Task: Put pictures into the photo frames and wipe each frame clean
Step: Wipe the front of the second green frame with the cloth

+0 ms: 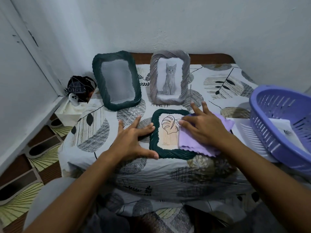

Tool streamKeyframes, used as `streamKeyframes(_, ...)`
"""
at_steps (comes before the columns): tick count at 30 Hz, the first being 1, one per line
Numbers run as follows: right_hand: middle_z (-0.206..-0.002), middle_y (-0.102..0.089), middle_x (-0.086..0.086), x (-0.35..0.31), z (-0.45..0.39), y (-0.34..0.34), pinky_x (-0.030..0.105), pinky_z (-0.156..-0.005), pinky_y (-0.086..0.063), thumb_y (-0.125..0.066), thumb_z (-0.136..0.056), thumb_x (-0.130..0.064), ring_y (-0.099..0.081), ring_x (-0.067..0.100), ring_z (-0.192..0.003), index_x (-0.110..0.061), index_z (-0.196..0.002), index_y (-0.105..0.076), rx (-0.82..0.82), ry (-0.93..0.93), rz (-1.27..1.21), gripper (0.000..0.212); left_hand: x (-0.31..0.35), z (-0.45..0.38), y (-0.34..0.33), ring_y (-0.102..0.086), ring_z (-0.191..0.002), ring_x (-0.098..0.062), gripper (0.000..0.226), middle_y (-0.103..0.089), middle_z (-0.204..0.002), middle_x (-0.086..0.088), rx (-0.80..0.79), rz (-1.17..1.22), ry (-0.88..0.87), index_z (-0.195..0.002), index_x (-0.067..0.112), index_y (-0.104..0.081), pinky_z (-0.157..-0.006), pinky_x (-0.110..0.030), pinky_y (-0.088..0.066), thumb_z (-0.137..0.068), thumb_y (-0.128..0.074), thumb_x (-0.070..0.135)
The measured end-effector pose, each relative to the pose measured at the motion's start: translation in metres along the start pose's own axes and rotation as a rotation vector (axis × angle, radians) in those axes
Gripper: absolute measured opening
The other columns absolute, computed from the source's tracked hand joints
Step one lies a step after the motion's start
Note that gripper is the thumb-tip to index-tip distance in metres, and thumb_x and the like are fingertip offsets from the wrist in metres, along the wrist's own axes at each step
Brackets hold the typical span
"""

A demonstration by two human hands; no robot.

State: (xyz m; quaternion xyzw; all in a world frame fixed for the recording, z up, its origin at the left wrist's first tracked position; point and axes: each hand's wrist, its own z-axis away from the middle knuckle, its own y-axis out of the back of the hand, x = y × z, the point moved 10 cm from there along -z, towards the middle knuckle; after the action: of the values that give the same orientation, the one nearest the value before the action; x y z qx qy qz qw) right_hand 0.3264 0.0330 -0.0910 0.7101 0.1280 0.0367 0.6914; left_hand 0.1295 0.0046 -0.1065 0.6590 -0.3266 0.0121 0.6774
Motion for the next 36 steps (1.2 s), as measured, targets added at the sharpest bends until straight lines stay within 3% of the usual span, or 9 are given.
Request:
streamKeyframes(6, -0.162, -0.003, 0.006, 0.001, -0.013, -0.004, 0.053, -0.115, -0.012, -0.017, -0.091, -0.068, 0.010, 0.037, -0.146, -0.035, -0.134, -0.051, -0.044, -0.049, -0.022, 0.064, -0.002, -0.001, -0.003, 0.010, -0.142, 0.001, 0.121, -0.009, -0.135, 0.031, 0.003, 0.001, -0.009, -0.142, 0.038, -0.038, -0.111, -0.060, 0.017, -0.036, -0.045, 0.097)
streamKeyframes(11, -0.161, 0.007, 0.005, -0.005, -0.004, -0.013, 0.056, -0.116, 0.001, -0.016, -0.088, -0.072, 0.016, 0.034, -0.145, -0.034, -0.146, -0.034, -0.106, -0.078, -0.097, 0.071, -0.002, -0.002, -0.002, 0.008, -0.144, -0.001, 0.124, -0.014, -0.136, 0.031, 0.002, -0.004, -0.010, -0.142, 0.038, -0.038, -0.111, -0.061, 0.016, -0.034, -0.043, 0.099)
streamKeyframes(15, -0.161, -0.003, 0.006, -0.013, 0.007, 0.002, 0.050, -0.119, -0.010, -0.045, -0.084, -0.069, -0.001, 0.030, -0.148, -0.034, -0.148, -0.031, -0.084, -0.033, -0.219, 0.075, -0.001, 0.000, 0.000, 0.009, -0.143, 0.000, 0.124, -0.012, -0.136, 0.028, 0.001, 0.013, 0.008, -0.141, 0.039, -0.039, -0.112, -0.060, 0.017, -0.033, -0.044, 0.099)
streamKeyframes(17, -0.161, -0.004, 0.002, -0.013, 0.024, 0.002, 0.050, -0.118, -0.013, -0.055, -0.077, -0.070, -0.002, 0.026, -0.148, -0.037, -0.148, -0.031, -0.160, 0.012, -0.242, 0.082, -0.001, 0.002, -0.001, 0.009, -0.142, 0.001, 0.125, -0.013, -0.136, 0.026, -0.006, 0.013, 0.018, -0.142, 0.039, -0.038, -0.112, -0.059, 0.017, -0.033, -0.043, 0.099)
streamKeyframes(20, -0.161, -0.002, -0.005, -0.003, 0.051, -0.003, 0.050, -0.118, -0.014, -0.056, -0.067, -0.077, -0.001, 0.017, -0.148, -0.044, -0.147, -0.027, -0.267, 0.006, -0.244, 0.092, 0.000, 0.002, -0.002, 0.008, -0.142, 0.001, 0.125, -0.014, -0.137, 0.027, -0.018, 0.030, 0.022, -0.142, 0.039, -0.038, -0.111, -0.059, 0.018, -0.032, -0.043, 0.100)
streamKeyframes(25, -0.161, 0.004, -0.005, -0.005, 0.076, -0.011, 0.035, -0.117, -0.009, -0.054, -0.082, -0.067, 0.003, 0.015, -0.148, -0.044, -0.150, -0.012, -0.262, 0.092, -0.133, 0.084, 0.002, 0.004, 0.003, 0.008, -0.136, 0.004, 0.123, -0.009, -0.134, 0.022, 0.000, 0.074, 0.042, -0.141, 0.039, -0.041, -0.112, -0.057, 0.019, -0.032, -0.051, 0.095)
streamKeyframes(29, -0.161, -0.006, -0.003, -0.002, 0.079, -0.008, 0.031, -0.114, -0.019, -0.048, -0.093, -0.054, -0.005, 0.014, -0.148, -0.041, -0.150, -0.017, -0.198, 0.118, -0.087, 0.066, 0.004, 0.004, 0.003, 0.007, -0.136, 0.004, 0.130, -0.010, -0.133, 0.020, -0.016, 0.043, 0.041, -0.141, 0.038, -0.040, -0.112, -0.059, 0.016, -0.028, -0.042, 0.100)
streamKeyframes(36, -0.153, -0.037, 0.002, -0.003, 0.081, 0.006, 0.041, -0.100, -0.045, -0.049, -0.097, -0.031, -0.034, 0.020, -0.140, -0.032, -0.146, -0.035, -0.047, 0.160, 0.023, 0.051, 0.004, 0.003, 0.002, 0.003, -0.132, 0.003, 0.135, -0.013, -0.144, 0.016, -0.057, 0.048, 0.056, -0.142, 0.037, -0.038, -0.112, -0.058, 0.016, -0.024, -0.039, 0.102)
